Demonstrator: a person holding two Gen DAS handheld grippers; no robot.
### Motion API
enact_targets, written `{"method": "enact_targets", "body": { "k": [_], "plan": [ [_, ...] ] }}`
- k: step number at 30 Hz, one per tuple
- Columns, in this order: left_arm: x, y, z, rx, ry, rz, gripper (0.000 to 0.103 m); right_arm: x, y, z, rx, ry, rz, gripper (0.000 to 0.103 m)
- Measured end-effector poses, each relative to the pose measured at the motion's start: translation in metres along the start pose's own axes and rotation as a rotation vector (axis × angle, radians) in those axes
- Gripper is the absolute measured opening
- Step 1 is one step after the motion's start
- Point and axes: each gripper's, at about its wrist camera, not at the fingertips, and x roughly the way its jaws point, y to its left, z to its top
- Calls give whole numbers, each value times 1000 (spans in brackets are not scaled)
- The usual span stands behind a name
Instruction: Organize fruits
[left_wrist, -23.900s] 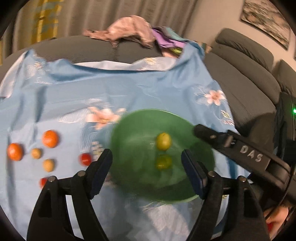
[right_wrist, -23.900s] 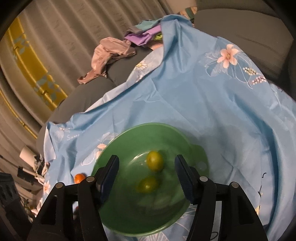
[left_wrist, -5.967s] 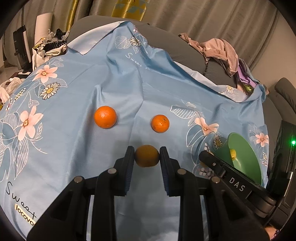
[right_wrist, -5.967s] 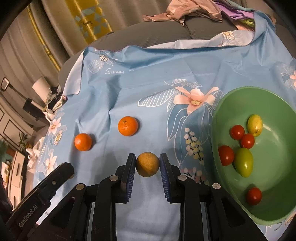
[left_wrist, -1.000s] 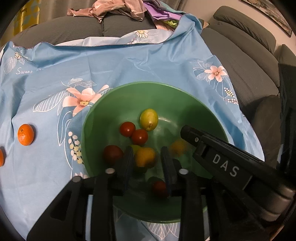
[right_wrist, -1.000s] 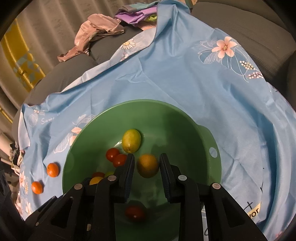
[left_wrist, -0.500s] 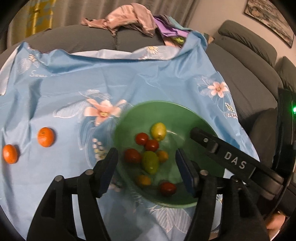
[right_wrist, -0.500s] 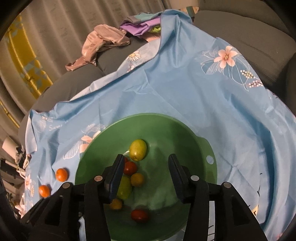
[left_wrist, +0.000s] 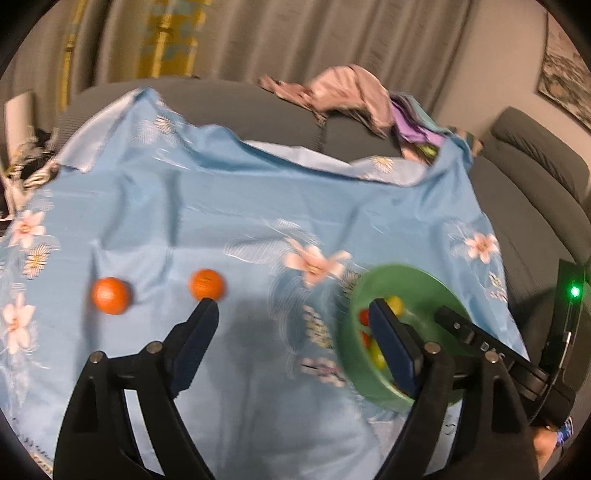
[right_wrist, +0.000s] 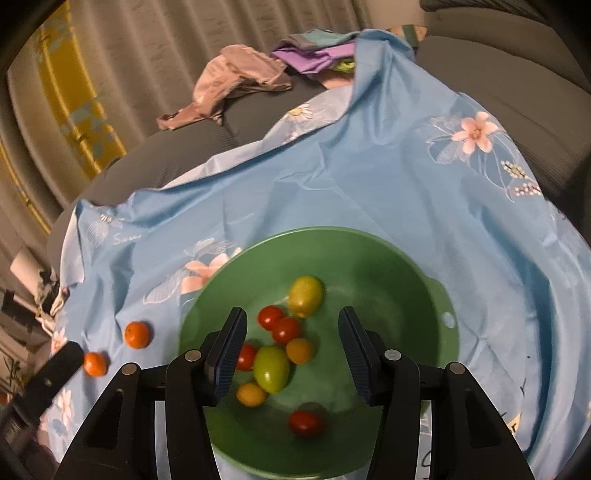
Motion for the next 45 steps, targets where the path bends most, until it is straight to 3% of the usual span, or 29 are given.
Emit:
{"method": "enact_targets", "body": {
  "k": [8, 12, 17, 23, 32, 45],
  "plan": [
    [-17, 63, 3, -97, -44, 152, 87, 5, 30, -7, -88, 23, 63, 53],
    [-21, 86, 4, -153, -45, 205, 87, 5, 43, -12, -112, 26, 87, 67],
    [-26, 106, 4, -178, -46, 260, 89, 8, 68, -21, -170, 48, 149, 67],
    [-22, 124, 1, -216, -26, 280, 90, 13, 98, -35, -253, 73, 170, 67],
    [-8, 135, -2, -241, 17, 286, 90, 28, 124, -53, -354, 109, 132, 67],
    [6, 138, -7, -238, 59, 298, 90, 41, 137, -63, -347, 171, 189, 67]
  ]
}}
